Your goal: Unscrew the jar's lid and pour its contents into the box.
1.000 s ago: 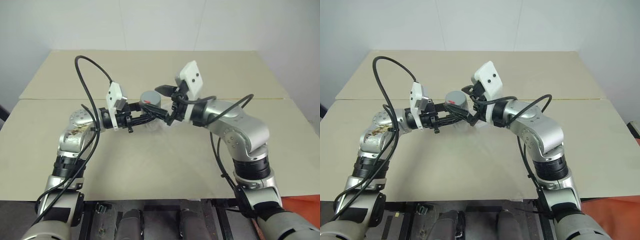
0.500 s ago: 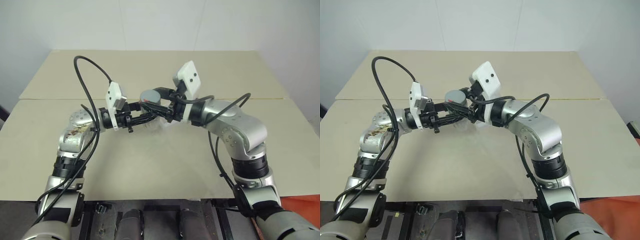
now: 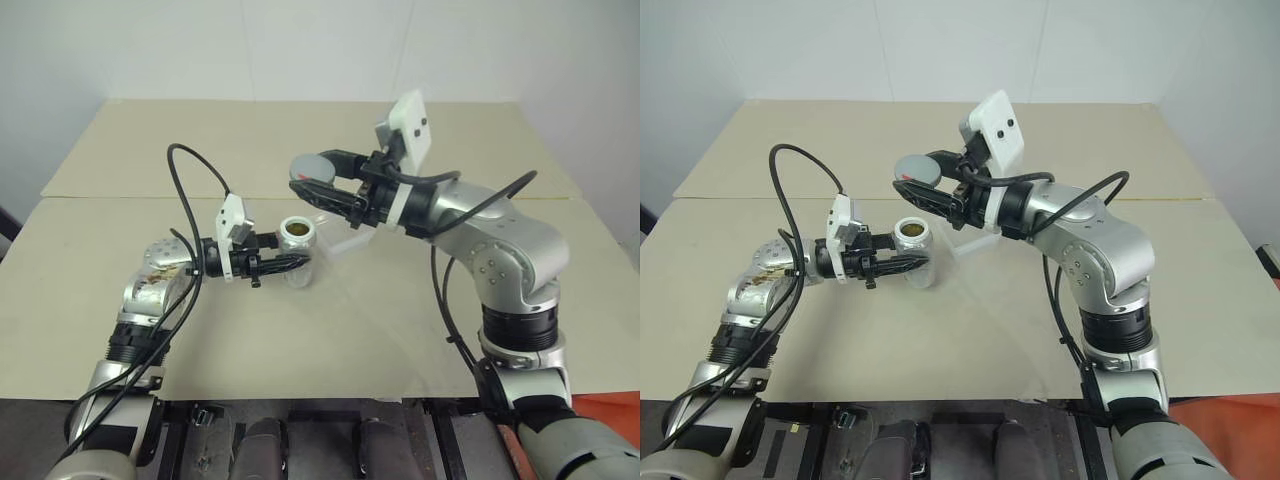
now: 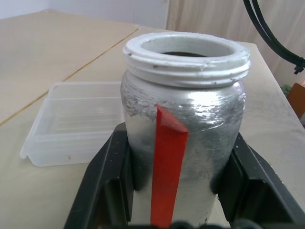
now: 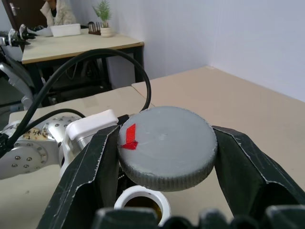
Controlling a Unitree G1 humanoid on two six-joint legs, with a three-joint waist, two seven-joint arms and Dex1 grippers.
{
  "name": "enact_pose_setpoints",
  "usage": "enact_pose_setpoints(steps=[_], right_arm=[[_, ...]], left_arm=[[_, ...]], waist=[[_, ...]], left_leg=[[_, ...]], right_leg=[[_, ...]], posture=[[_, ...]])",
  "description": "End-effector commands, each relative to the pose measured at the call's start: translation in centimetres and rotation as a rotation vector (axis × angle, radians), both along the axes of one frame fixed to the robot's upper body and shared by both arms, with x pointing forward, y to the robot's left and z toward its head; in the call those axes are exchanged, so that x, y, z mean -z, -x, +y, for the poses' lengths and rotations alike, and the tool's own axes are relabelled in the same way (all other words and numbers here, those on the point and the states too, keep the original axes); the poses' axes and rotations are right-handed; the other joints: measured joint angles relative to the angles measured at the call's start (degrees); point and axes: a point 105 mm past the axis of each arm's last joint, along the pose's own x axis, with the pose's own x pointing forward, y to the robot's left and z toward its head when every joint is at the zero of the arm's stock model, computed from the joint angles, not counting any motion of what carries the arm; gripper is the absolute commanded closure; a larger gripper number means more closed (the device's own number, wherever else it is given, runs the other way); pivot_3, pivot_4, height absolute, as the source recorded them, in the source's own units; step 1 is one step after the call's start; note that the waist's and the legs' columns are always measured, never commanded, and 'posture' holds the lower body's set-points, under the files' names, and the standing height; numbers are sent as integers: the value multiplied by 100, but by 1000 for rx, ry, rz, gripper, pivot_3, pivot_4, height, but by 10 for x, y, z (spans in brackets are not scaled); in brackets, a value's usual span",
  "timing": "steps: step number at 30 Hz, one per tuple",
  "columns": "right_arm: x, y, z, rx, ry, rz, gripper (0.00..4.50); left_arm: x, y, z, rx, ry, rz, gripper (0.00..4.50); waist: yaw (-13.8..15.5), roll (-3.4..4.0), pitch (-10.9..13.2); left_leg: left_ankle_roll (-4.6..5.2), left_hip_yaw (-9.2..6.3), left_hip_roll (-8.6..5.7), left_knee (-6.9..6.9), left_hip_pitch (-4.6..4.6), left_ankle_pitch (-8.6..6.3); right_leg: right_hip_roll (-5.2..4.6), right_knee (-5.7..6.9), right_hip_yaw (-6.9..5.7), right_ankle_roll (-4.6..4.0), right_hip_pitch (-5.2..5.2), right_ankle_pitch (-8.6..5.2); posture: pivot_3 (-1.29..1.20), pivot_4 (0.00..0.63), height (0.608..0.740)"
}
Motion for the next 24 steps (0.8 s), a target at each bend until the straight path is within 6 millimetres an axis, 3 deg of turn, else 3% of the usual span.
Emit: enact_pose_setpoints(steps=[1, 12, 18, 23, 24], right_arm=[[-1, -10, -25, 118, 8, -43, 1718], [74, -55, -124, 628, 37, 127, 1718], [126, -71, -143, 774, 95, 247, 1718], [140, -81, -151, 821, 117, 268, 1718], [140, -81, -150, 811, 122, 268, 1368]], left_arm=[[-21, -3, 6, -18, 11, -88, 2599], [-53, -6, 27, -127, 47, -203, 2599], [-50, -13, 32, -201, 56, -201, 2599], [-51, -15, 32, -215, 62, -199, 2599], [-51, -16, 32, -218, 59, -200, 2599]], waist=[[9, 0, 0], [-7, -1, 0], [-31, -1, 0], [-24, -1, 0], [-23, 0, 0]], left_leg=[[0, 0, 0, 0, 0, 0], [0, 5, -1, 0, 0, 0], [-3, 8, -1, 0, 3, 2], [-4, 9, -1, 0, 3, 3], [-4, 9, -1, 0, 2, 3]], right_leg=[[0, -1, 0, 0, 1, 0], [0, -6, 5, 0, -3, 0], [0, -11, 9, 0, -3, 0], [0, -9, 9, 0, -2, 0], [-1, -7, 9, 0, -3, 0]], posture=[[0, 150, 740], [0, 150, 740], [0, 150, 740], [0, 150, 740], [0, 150, 740]])
